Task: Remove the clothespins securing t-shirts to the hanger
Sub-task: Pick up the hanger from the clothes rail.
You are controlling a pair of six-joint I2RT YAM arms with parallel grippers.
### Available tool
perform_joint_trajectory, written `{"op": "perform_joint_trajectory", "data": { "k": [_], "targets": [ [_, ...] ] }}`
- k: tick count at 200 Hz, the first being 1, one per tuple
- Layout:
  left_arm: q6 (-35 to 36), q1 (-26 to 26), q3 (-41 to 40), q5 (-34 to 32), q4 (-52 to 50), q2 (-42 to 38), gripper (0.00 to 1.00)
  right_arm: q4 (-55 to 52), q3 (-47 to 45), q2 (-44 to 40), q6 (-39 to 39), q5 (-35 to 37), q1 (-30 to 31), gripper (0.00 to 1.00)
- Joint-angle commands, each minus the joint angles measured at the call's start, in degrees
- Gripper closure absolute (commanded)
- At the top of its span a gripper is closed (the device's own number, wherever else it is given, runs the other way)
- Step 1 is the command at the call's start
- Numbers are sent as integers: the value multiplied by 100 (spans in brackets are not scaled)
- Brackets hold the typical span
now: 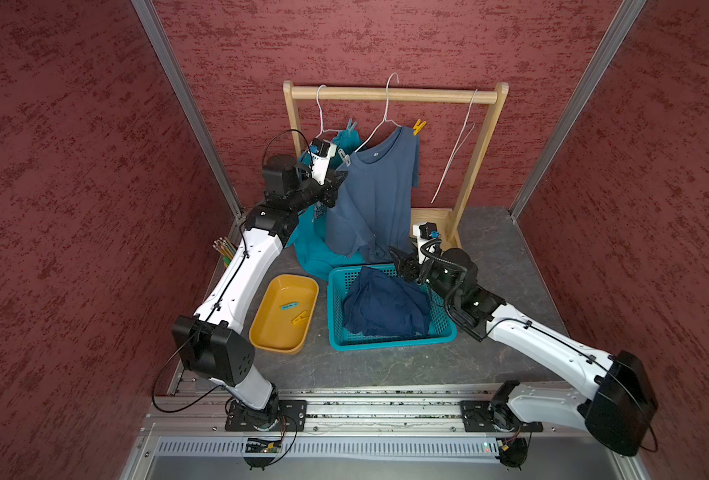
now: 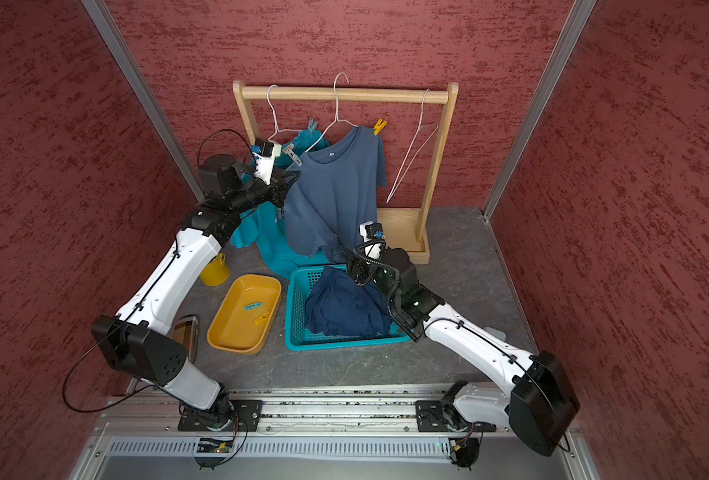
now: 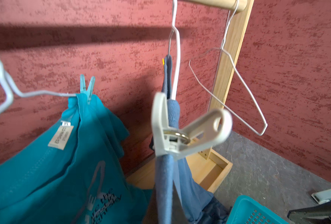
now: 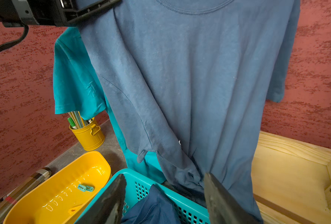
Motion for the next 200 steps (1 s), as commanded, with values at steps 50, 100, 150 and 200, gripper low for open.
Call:
{"op": "perform_joint_trajectory", "data": {
  "k": [50, 100, 150, 200],
  "targets": [
    [-454, 55, -389, -174, 597, -750, 100, -195, -11, -491, -103, 284, 13, 32],
    [-616, 268, -486, 172, 156, -1444, 100, -575, 444, -499, -243, 183, 11, 32],
    [-404, 398, -1398, 416, 94, -2200, 100, -751, 325, -1019, -200, 335, 11, 31],
    [-437, 422, -1480, 381, -36, -2664, 100, -1050, 126, -1548, -79, 569, 13, 31]
  ]
}}
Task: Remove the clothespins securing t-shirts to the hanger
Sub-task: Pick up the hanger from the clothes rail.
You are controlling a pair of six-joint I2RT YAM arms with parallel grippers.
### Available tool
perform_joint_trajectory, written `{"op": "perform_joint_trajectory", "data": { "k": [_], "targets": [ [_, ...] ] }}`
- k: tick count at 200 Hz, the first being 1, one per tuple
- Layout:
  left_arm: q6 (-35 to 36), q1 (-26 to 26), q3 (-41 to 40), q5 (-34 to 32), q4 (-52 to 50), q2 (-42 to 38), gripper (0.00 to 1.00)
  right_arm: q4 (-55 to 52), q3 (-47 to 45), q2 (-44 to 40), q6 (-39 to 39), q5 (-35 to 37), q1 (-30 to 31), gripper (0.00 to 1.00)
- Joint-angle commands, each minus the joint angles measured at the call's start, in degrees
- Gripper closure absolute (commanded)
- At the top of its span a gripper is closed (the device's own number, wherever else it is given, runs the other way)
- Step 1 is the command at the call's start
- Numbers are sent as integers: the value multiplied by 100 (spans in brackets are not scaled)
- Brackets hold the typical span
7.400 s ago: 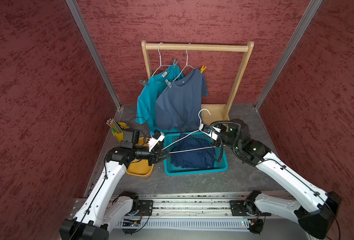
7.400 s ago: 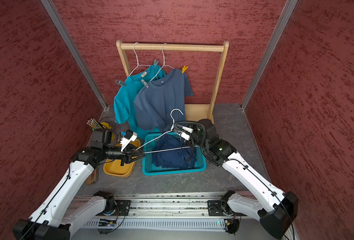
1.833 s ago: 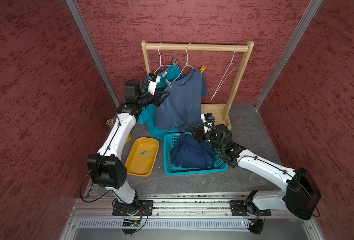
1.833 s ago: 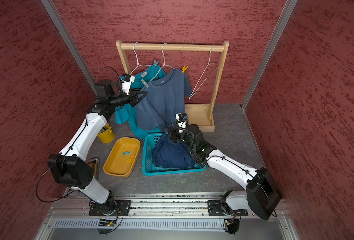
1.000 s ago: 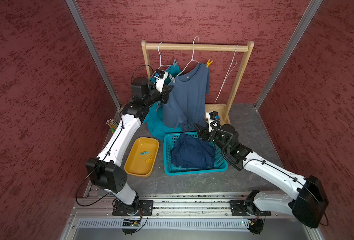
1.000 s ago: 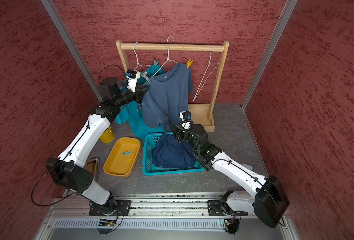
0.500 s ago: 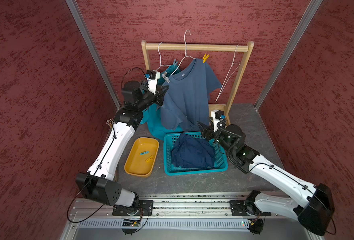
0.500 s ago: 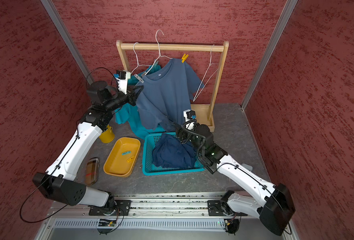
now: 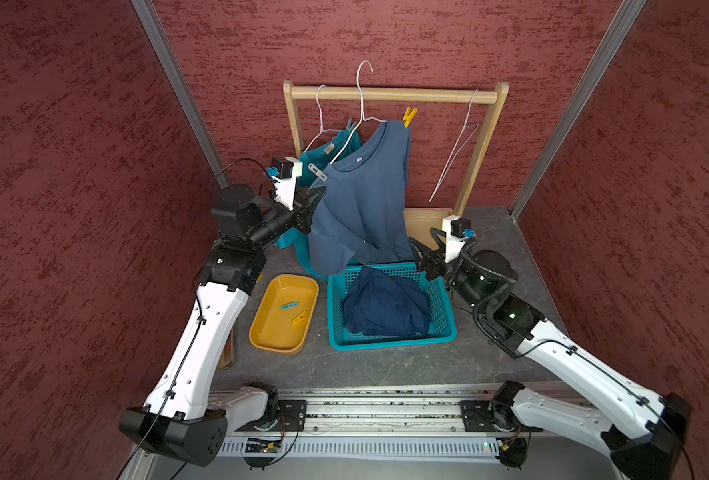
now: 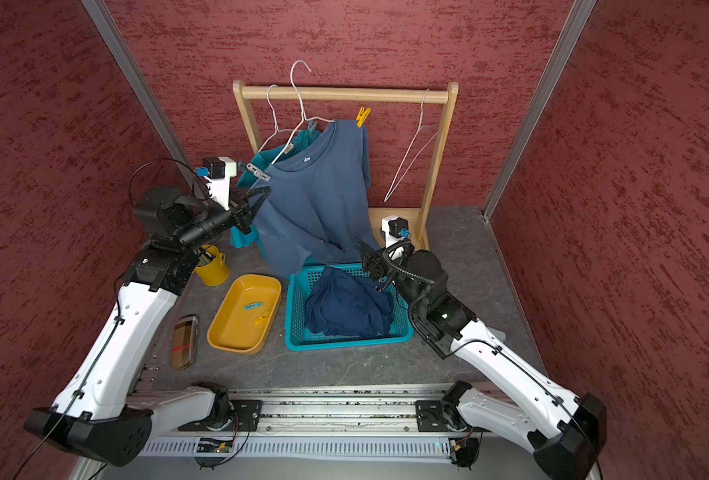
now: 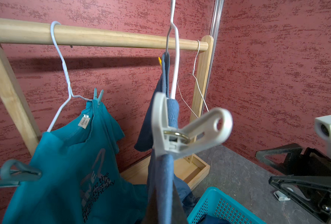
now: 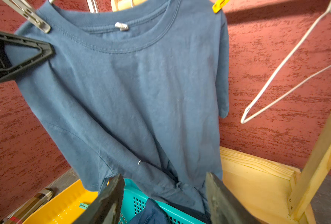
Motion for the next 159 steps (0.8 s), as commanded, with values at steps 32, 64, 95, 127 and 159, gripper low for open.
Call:
{"op": "perform_joint_trajectory", "data": {
  "k": [32, 64, 95, 127, 159],
  "targets": [
    [166, 57, 671, -6, -75, -431, 100, -206, -55, -433, 168, 346, 14, 31],
    [225, 63, 1225, -12, -267, -617, 100, -172, -70, -542, 135, 478, 13, 31],
    [231, 121, 2158, 402, -680, -440, 100, -354, 243, -558, -232, 515, 14, 28],
    [29, 155, 1993, 690, -184, -431, 100, -248, 103, -514, -274, 718, 12, 28],
    [-155, 493, 2172, 1087, -172, -268, 100, -71, -404, -804, 19, 864, 13, 28]
  ]
}}
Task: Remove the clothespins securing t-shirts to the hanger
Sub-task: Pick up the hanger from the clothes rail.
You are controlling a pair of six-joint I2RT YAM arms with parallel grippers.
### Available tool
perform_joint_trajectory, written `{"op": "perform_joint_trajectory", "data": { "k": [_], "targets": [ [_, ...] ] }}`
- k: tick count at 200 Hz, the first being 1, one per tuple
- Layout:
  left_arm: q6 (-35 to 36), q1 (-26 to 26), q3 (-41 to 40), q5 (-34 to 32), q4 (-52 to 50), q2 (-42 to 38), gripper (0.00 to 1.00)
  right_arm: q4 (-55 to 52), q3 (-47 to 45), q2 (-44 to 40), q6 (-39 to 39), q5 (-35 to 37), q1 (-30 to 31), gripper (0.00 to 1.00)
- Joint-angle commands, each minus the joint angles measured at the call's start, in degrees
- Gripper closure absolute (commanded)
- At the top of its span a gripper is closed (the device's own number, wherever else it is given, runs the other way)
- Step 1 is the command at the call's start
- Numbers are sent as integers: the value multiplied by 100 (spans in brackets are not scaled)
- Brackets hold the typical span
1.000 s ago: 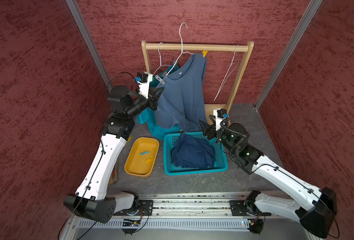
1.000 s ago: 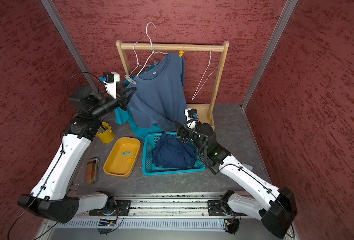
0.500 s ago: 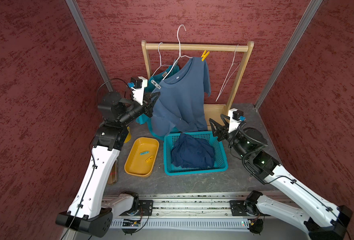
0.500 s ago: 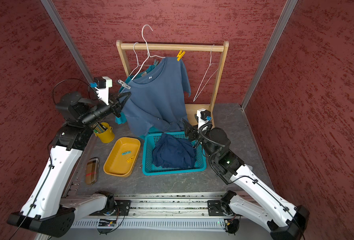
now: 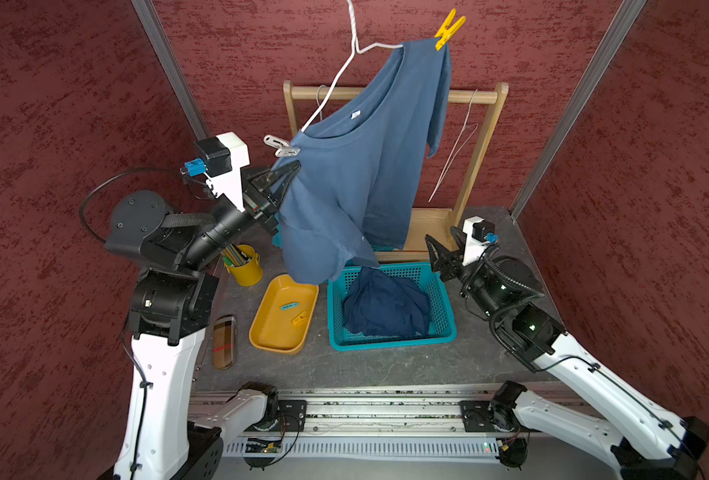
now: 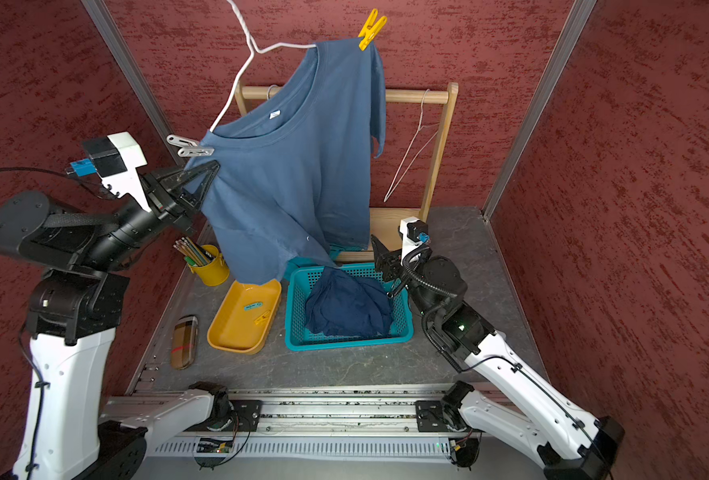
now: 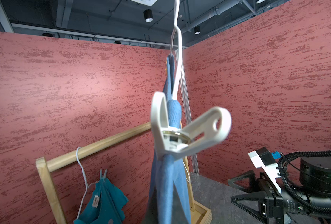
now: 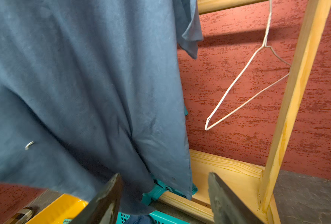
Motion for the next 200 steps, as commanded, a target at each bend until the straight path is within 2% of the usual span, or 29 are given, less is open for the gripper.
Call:
{"op": "perform_joint_trajectory", "data": {
  "k": [1, 34, 79, 121, 146, 200],
  "targets": [
    [-257, 266, 132, 385, 311, 189, 100, 152, -357, -271, 184, 279, 9, 28],
    [-755, 829, 631, 1099, 489, 451, 100, 120, -760, -617, 313, 578, 9, 27],
    [-1388, 1468, 1406, 1876, 657, 799, 100, 6, -605, -640, 149, 695, 6, 27],
    [-2302, 2078, 1571, 2417, 1495, 896, 100, -166, -347, -685, 21, 730, 7, 27],
    [-2588, 2192, 1663, 2544, 1751, 922, 100, -253, -317, -827, 6, 782, 9, 27],
    [-2564, 2204, 1692, 2751, 1703, 894, 100, -523, -284, -1051, 40, 878, 10, 27]
  ]
}}
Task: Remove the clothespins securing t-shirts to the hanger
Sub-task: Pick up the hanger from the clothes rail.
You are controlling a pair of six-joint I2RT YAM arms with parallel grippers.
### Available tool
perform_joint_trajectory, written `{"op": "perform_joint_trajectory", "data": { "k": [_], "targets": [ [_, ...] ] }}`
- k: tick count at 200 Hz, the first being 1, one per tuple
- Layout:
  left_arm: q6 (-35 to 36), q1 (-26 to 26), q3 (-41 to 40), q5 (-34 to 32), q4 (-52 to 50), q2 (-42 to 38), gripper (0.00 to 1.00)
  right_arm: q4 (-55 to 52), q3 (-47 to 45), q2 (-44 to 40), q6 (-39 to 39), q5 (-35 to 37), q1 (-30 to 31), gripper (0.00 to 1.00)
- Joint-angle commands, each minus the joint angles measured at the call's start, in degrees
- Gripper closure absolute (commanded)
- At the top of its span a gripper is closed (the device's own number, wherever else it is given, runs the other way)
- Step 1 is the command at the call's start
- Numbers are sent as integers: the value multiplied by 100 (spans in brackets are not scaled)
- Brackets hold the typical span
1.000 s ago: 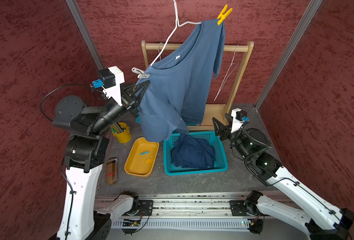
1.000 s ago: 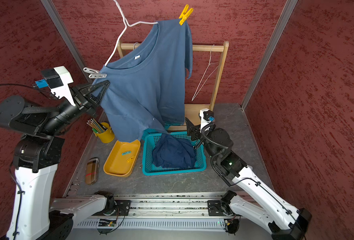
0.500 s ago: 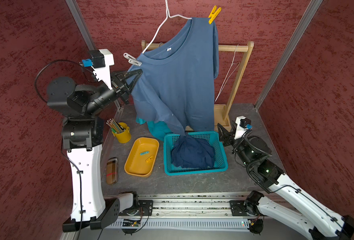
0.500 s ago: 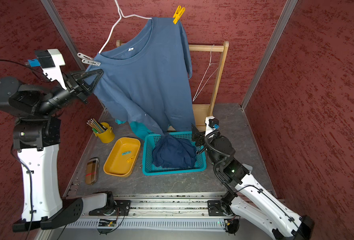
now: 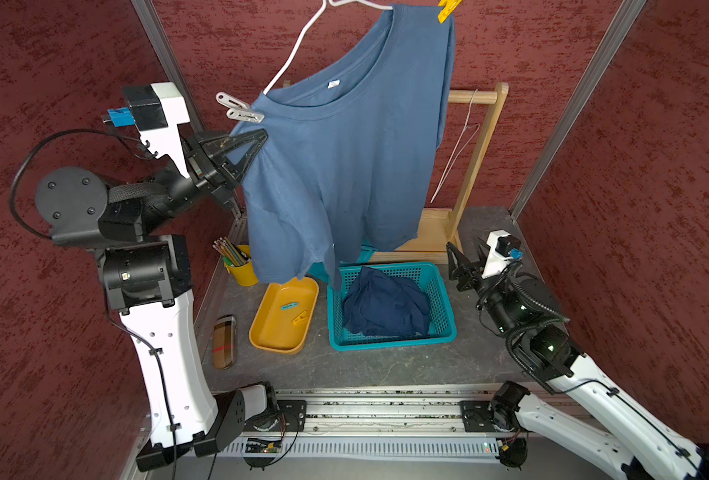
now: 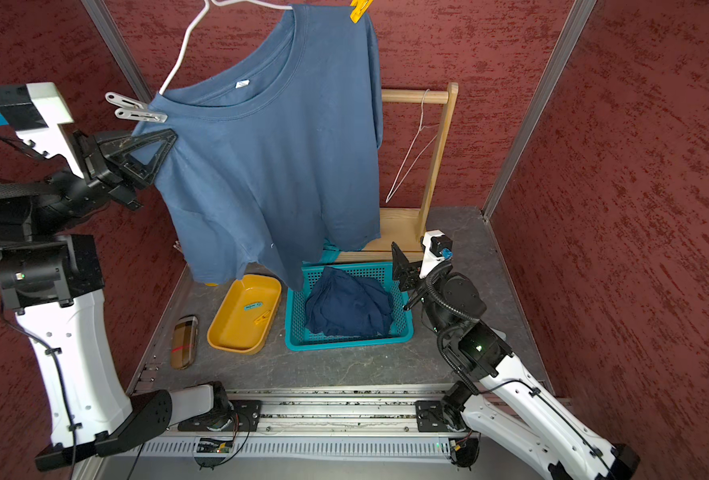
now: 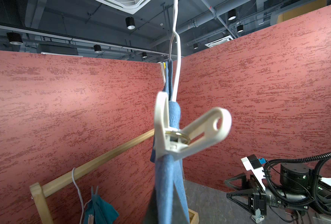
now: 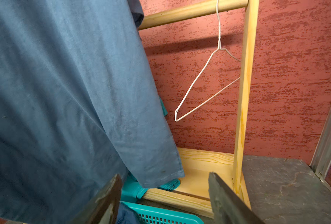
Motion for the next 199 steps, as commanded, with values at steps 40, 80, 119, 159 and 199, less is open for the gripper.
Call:
{"op": "perform_joint_trajectory", "data": {
  "k": [40, 80, 119, 159, 199],
  "targets": [
    [-348, 15, -610, 644, 700, -70, 100, -379, 350, -133, -32, 129, 11, 27],
    [75, -304, -2038, 1451, 1020, -239, 100, -619, 730, -177, -106, -216, 13, 27],
    [1963, -997, -2758, 1555, -762, -343, 100, -1035, 1921, 232, -596, -778, 6, 27],
    [2755, -1549, -3618, 1504, -1331, -318, 100, -1734, 3440, 1241, -871, -1578, 13, 28],
    [3200, -1952, -4261, 971, -1421, -266, 100, -1214, 3560, 1891, -535, -2226, 10, 28]
  ]
}}
